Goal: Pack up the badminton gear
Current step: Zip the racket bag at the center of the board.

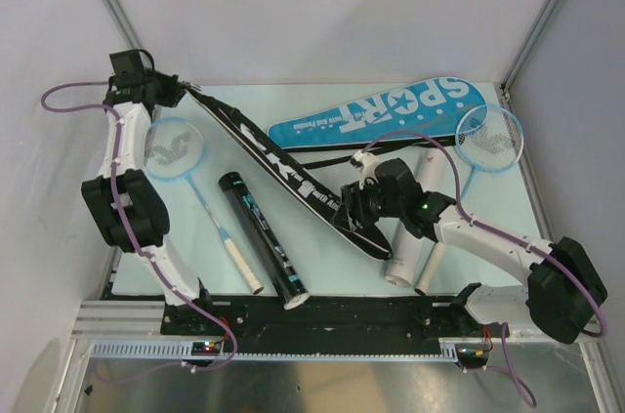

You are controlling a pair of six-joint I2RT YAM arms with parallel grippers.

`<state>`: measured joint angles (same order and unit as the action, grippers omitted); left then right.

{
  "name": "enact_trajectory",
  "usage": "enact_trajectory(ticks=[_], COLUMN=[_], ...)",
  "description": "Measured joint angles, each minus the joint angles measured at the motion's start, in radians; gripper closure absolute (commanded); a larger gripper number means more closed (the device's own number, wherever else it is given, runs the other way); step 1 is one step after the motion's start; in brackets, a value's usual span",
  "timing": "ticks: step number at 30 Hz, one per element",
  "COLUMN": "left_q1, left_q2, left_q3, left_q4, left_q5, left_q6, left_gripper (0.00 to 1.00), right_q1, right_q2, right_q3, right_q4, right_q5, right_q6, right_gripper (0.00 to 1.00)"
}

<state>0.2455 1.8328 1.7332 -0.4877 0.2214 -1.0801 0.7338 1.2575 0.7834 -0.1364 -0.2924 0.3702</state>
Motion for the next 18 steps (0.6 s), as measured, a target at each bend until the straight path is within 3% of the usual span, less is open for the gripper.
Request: enact_trajectory(ticks=[10,14,18], left_q1=[0.0,0.0,0.0], left_q2=[0.0,0.0,0.0], left_q3=[0.0,0.001,0.016], left_q4=[0.008,0.007,0.006], left_q5=[0.0,0.0,0.0], left_q6=[-0.013,-0.018,-0.019], left_gripper=[1.0,1.0,1.0], right_q1=[0.0,0.0,-0.001], right_q2=[0.053,0.059,0.059], right_q3=[-0.001,-0.001,-0.001], right_q4=[-0.035,-0.055,-0.084], right_q5=[-0.111,-0.129,-0.14], right_q6=[-0.224,-0.283,-0.322], right_gripper=[0.42,0.52,0.74])
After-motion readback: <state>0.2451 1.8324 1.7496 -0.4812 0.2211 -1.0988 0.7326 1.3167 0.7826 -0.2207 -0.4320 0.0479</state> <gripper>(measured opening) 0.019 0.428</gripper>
